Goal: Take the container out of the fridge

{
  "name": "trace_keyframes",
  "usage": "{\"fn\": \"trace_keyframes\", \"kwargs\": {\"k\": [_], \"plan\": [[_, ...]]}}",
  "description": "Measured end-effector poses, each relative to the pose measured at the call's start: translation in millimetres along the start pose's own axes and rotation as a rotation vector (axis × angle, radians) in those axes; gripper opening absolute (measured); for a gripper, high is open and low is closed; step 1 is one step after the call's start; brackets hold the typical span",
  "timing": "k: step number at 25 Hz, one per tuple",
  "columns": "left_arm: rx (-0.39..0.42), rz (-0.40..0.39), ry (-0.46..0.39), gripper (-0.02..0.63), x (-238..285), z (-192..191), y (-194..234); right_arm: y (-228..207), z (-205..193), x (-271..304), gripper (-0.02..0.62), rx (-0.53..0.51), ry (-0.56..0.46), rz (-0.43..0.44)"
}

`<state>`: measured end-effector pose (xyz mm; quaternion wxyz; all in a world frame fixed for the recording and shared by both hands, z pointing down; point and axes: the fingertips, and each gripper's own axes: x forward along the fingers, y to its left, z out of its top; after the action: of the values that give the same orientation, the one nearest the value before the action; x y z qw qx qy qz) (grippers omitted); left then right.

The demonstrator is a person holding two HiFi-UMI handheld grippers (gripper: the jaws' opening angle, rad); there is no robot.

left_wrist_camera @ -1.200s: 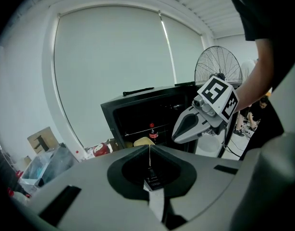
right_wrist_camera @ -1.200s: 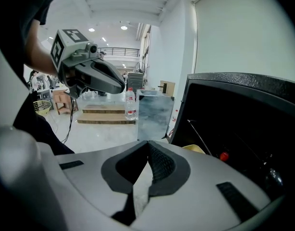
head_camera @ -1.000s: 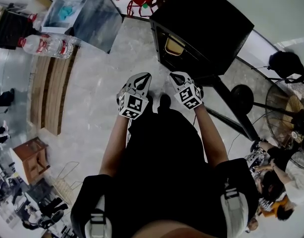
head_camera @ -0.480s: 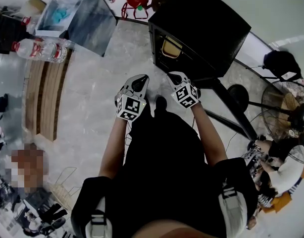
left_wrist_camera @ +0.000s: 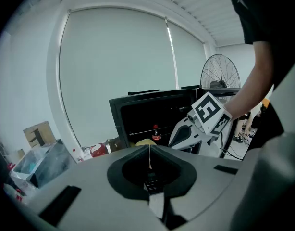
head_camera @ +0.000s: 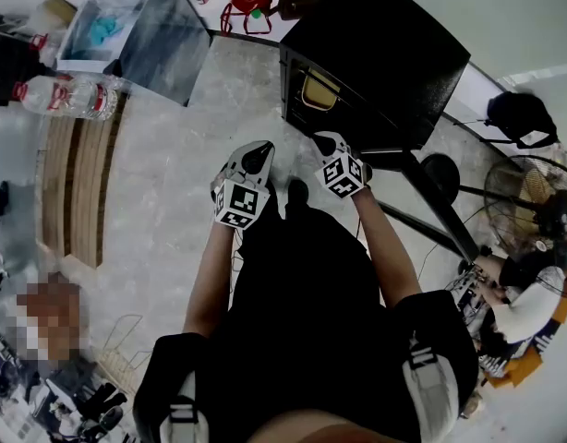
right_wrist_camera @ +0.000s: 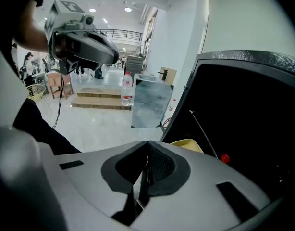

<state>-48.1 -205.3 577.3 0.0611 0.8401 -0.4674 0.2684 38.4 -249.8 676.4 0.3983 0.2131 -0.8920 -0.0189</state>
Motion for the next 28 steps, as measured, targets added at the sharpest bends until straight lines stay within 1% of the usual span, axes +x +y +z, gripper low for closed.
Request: {"fn": "trace_keyframes", "kwargs": {"k": [7, 14, 21, 24, 28], "plan": [[-0.005, -0.026, 0.005, 0.021, 5, -7, 19, -10, -11, 19, -0.002, 0.021, 0.056, -0.026], [-0.012, -0.061, 0.019, 0.021, 13, -11, 28, -25, -17, 40, -0.002, 0.025, 0.106, -0.047], [-0.014, -0.052, 0.048, 0.021, 17, -24, 50, -40, -20, 69, -0.001, 0.007, 0.137, -0.076], [-0.022, -0.042, 0.053, 0.021, 15, -27, 62, -44, -20, 81, 0.002, 0.014, 0.152, -0.077], [-0.027, -0.044, 0.066, 0.021, 16, -32, 68, -48, -25, 93, 0.008, 0.009, 0.181, -0.073]]}}
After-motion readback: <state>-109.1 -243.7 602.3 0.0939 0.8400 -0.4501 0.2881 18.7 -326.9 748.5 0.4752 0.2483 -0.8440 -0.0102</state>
